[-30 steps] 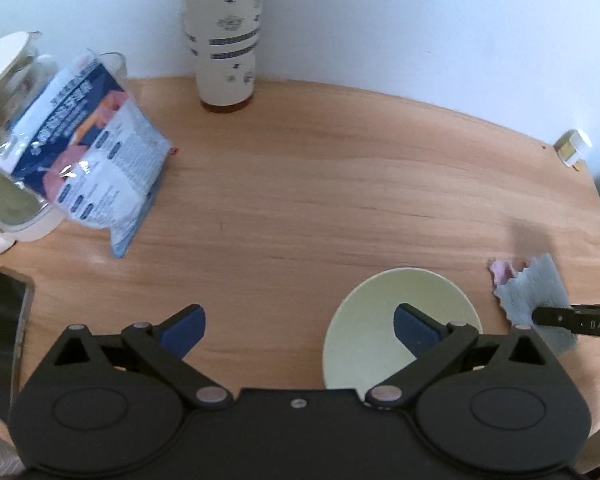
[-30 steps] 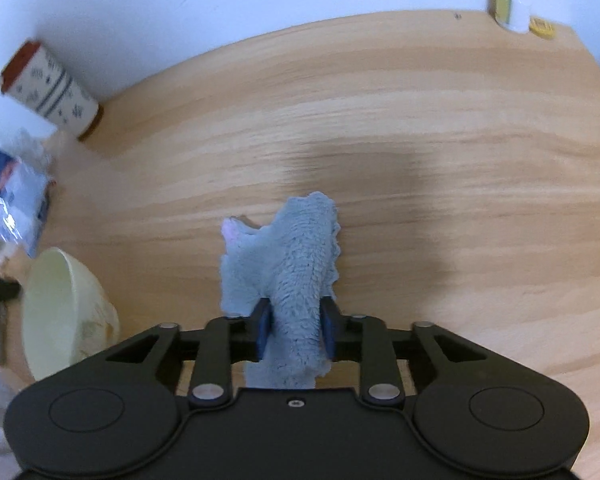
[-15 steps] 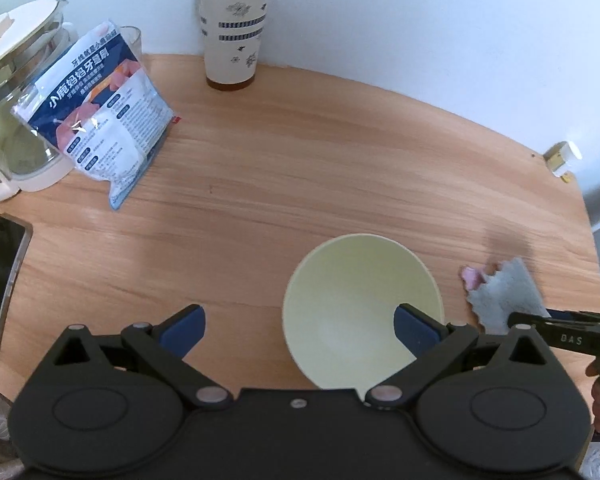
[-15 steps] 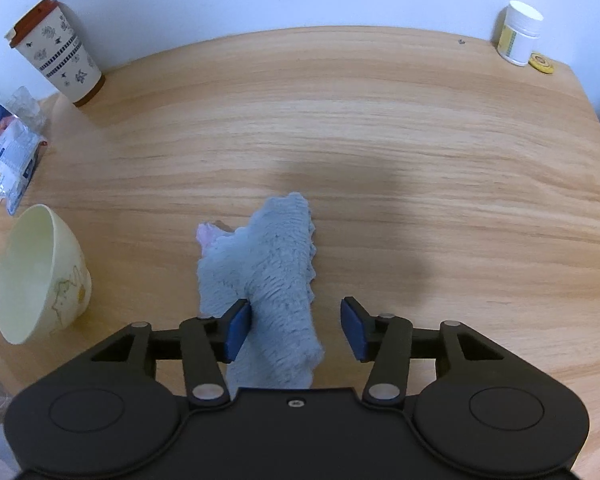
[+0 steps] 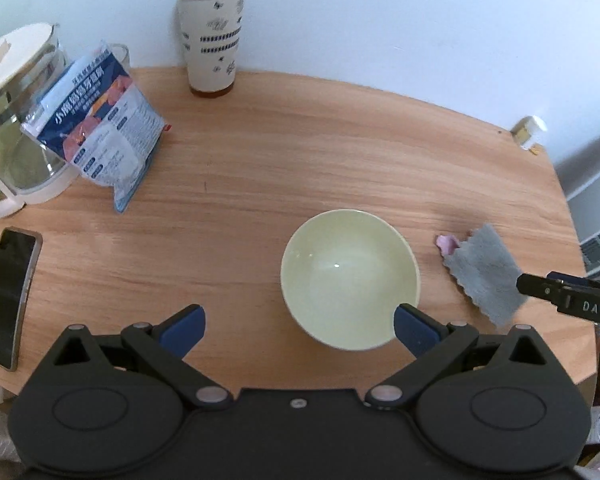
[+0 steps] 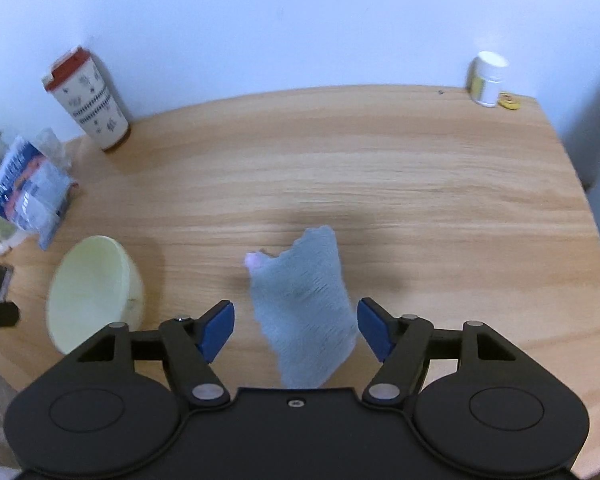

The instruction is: Clean bowl

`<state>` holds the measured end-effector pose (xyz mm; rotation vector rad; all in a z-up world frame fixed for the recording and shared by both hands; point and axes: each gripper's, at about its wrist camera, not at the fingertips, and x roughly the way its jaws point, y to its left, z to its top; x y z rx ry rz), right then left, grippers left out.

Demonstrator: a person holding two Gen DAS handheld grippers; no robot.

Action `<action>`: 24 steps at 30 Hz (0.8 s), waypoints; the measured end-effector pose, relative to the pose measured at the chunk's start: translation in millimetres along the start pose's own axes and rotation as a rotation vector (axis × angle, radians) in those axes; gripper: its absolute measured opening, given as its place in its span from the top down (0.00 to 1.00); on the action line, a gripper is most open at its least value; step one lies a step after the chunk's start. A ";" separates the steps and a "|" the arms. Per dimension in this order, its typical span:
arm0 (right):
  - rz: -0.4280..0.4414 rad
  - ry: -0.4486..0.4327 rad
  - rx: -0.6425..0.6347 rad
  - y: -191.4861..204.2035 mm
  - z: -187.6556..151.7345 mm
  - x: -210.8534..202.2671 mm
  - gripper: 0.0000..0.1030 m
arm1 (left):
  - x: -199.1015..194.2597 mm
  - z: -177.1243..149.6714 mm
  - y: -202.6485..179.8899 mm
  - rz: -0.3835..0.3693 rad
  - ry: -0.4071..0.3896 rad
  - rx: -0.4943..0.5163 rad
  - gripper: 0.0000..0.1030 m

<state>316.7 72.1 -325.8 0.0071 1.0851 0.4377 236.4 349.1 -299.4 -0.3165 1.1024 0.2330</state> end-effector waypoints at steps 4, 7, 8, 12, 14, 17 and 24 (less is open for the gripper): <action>-0.025 -0.007 0.023 22.0 -11.2 -31.6 0.20 | -18.5 -9.7 -3.7 0.018 -0.016 0.072 0.00; -0.016 -0.045 0.049 36.7 -20.1 -55.7 0.04 | -33.7 -19.1 -5.1 0.030 -0.061 0.121 0.00; -0.026 -0.057 0.049 41.4 -23.7 -61.5 0.03 | -36.3 -21.4 -4.7 0.024 -0.059 0.122 0.00; -0.050 -0.094 0.054 58.5 -37.5 -79.5 0.02 | -44.4 -29.7 -6.1 0.002 -0.053 0.138 0.01; -0.068 -0.105 0.060 64.8 -43.7 -85.3 0.01 | -48.9 -34.2 -7.8 -0.008 -0.062 0.151 0.01; -0.087 -0.122 0.057 73.2 -53.1 -90.6 0.01 | -52.9 -39.0 -9.1 -0.010 -0.077 0.156 0.01; -0.100 -0.109 0.060 81.5 -72.7 -89.6 0.01 | -58.4 -50.0 -16.7 0.035 -0.100 0.202 0.01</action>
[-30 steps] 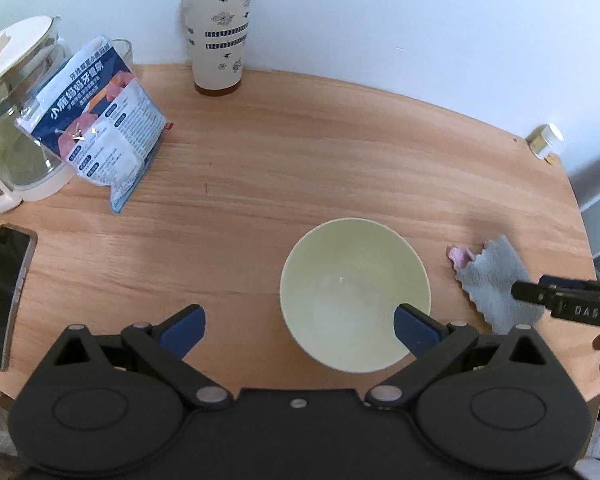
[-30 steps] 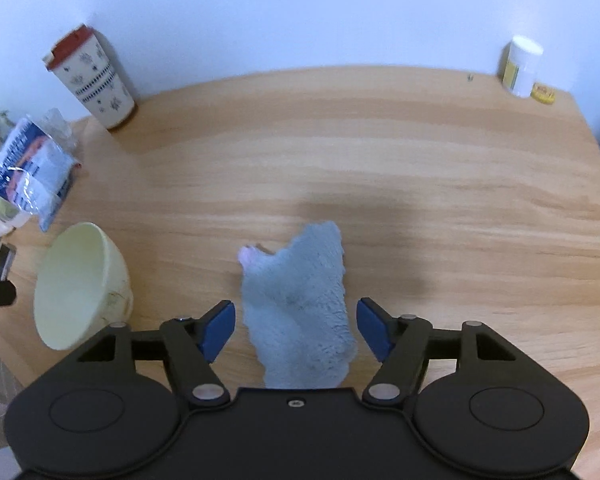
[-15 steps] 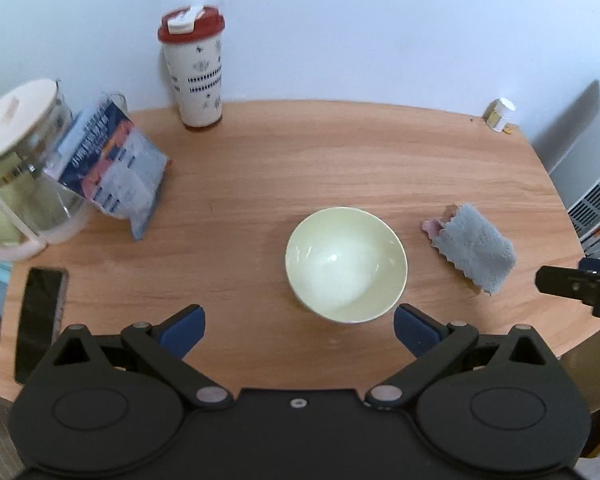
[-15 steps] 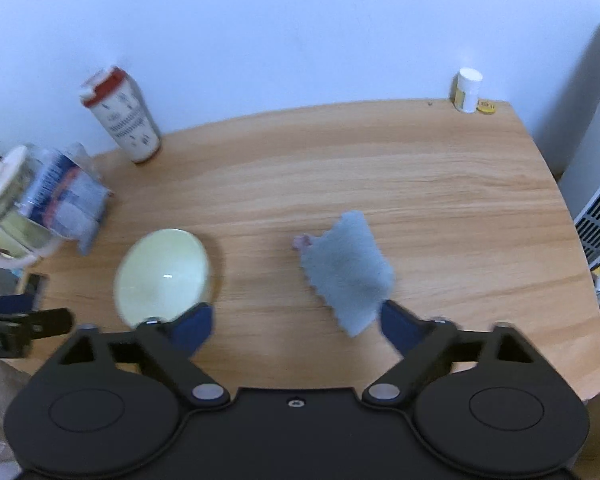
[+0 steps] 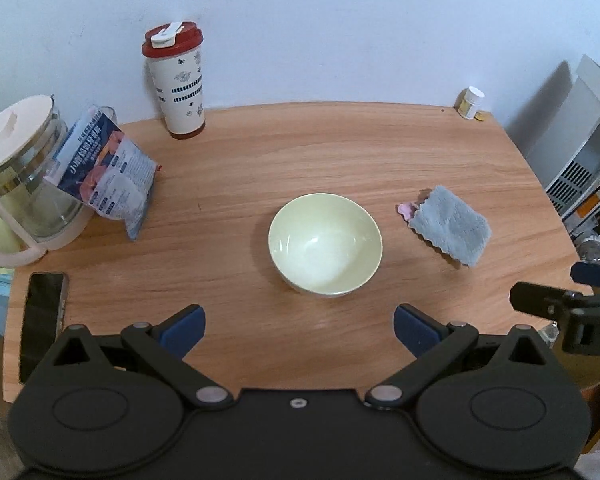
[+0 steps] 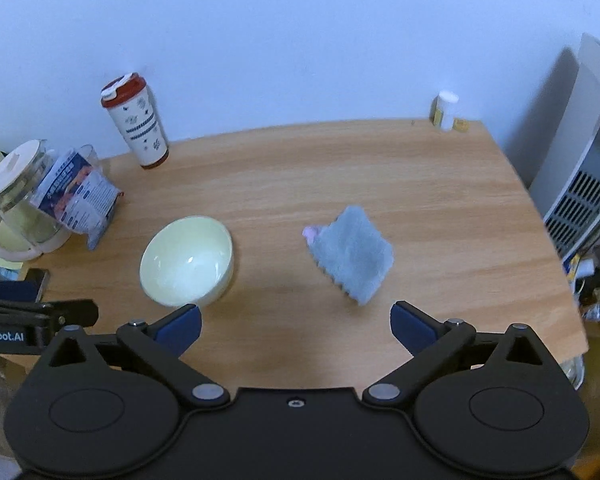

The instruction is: Clean bowl

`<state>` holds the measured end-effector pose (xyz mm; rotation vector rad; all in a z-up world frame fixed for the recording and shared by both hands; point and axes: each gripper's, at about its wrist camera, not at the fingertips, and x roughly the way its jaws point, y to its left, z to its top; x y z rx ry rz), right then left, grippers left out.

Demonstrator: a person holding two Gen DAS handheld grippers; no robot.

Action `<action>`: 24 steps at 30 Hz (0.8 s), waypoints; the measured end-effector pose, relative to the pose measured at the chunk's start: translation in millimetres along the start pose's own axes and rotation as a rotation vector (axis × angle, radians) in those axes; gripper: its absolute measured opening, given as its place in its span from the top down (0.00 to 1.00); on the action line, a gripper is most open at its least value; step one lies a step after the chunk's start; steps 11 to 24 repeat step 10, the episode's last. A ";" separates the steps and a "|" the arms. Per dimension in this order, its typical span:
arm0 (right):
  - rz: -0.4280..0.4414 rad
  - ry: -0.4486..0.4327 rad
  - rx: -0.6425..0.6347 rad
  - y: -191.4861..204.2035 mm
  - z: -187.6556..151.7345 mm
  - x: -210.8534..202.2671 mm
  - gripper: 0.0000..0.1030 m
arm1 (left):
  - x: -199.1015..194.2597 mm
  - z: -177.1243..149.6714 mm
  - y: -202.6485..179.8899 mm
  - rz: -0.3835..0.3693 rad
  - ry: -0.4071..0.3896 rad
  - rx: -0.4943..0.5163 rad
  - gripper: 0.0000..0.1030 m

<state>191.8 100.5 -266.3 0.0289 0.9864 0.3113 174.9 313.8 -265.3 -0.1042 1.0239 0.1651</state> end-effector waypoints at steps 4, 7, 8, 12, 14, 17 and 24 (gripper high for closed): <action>-0.009 -0.002 0.010 0.6 -7.8 -2.2 0.01 | -1.0 -3.0 -3.8 0.023 -0.001 0.010 0.01; -0.021 -0.016 0.006 1.2 -9.9 -5.1 0.01 | -1.4 -5.5 -5.6 0.027 0.002 0.007 0.01; -0.020 -0.020 0.005 1.3 -10.1 -5.4 0.01 | -1.6 -6.2 -6.0 0.025 0.002 0.007 0.01; -0.026 -0.024 -0.003 2.0 -10.1 -5.6 0.01 | -2.7 -7.6 -8.1 0.021 -0.001 0.013 0.01; -0.026 -0.024 -0.003 2.0 -10.1 -5.6 0.01 | -2.7 -7.6 -8.1 0.021 -0.001 0.013 0.01; -0.026 -0.024 -0.003 2.0 -10.1 -5.6 0.01 | -2.7 -7.6 -8.1 0.021 -0.001 0.013 0.01; -0.026 -0.024 -0.003 2.0 -10.1 -5.6 0.01 | -2.7 -7.6 -8.1 0.021 -0.001 0.013 0.01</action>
